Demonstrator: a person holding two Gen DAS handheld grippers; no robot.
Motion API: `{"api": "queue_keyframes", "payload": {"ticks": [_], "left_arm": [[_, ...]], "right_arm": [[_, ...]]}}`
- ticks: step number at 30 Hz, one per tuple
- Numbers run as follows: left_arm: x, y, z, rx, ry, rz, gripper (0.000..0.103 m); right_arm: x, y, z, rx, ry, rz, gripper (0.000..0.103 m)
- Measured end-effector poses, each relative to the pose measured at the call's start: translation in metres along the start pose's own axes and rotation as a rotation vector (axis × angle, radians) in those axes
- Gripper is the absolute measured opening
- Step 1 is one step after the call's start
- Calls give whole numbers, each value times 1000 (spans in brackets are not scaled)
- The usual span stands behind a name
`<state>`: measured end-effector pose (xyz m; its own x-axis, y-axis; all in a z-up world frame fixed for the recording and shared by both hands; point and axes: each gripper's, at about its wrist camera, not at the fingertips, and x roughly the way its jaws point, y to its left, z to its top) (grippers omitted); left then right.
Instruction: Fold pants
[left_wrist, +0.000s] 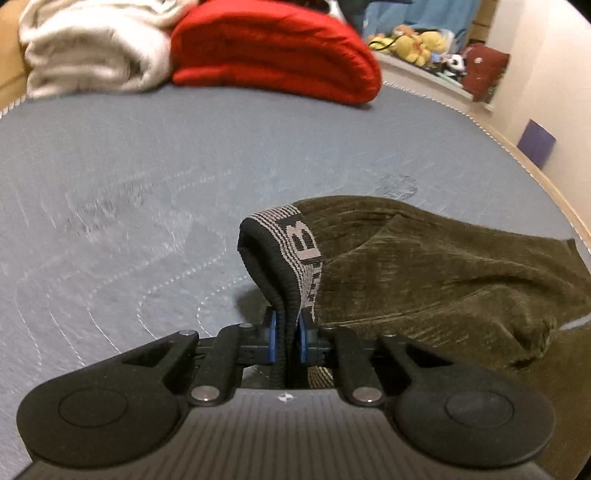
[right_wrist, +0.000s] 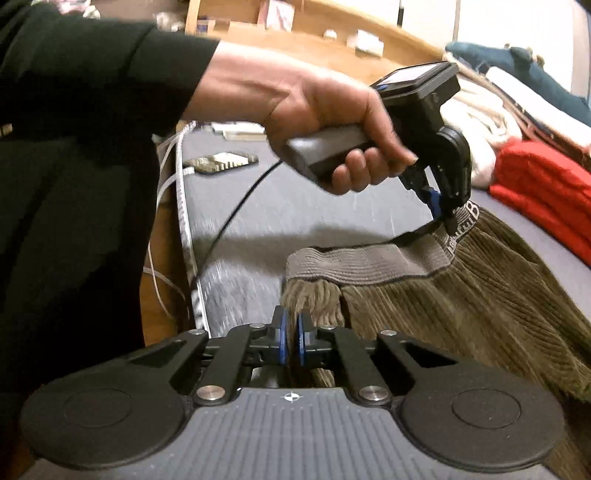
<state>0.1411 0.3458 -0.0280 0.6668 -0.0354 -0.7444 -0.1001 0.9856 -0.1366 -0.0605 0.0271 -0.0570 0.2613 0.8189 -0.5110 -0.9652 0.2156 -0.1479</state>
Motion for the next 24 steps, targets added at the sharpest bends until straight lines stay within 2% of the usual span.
{"api": "queue_keyframes", "payload": {"ticks": [2, 4, 5, 7, 9, 10, 14, 17, 22, 24], "left_arm": [[6, 0, -5, -9, 17, 14, 13], [15, -3, -6, -4, 48, 37, 17], [18, -3, -4, -6, 63, 56, 21], [16, 1, 1, -32, 38, 92, 22], [7, 9, 9, -85, -6, 67, 34], [3, 11, 12, -100, -25, 56, 35], [1, 6, 20, -101, -45, 30, 35], [6, 1, 26, -98, -48, 12, 35], [15, -11, 35, -82, -63, -14, 35], [24, -17, 40, -73, -59, -18, 35]], "right_arm": [[1, 1, 3, 15, -18, 18, 0], [1, 7, 8, 1, -43, 85, 0], [2, 14, 9, -29, -43, 81, 0], [0, 21, 13, -73, -46, 32, 0], [-8, 11, 16, -13, -61, 0, 3], [-14, 3, 17, 25, -68, -22, 5], [-40, -50, 12, 232, -72, -141, 36], [-66, -96, 4, 364, -64, -259, 48], [-130, -163, 7, 397, -32, -546, 66], [-157, -186, 9, 391, -37, -641, 81]]}}
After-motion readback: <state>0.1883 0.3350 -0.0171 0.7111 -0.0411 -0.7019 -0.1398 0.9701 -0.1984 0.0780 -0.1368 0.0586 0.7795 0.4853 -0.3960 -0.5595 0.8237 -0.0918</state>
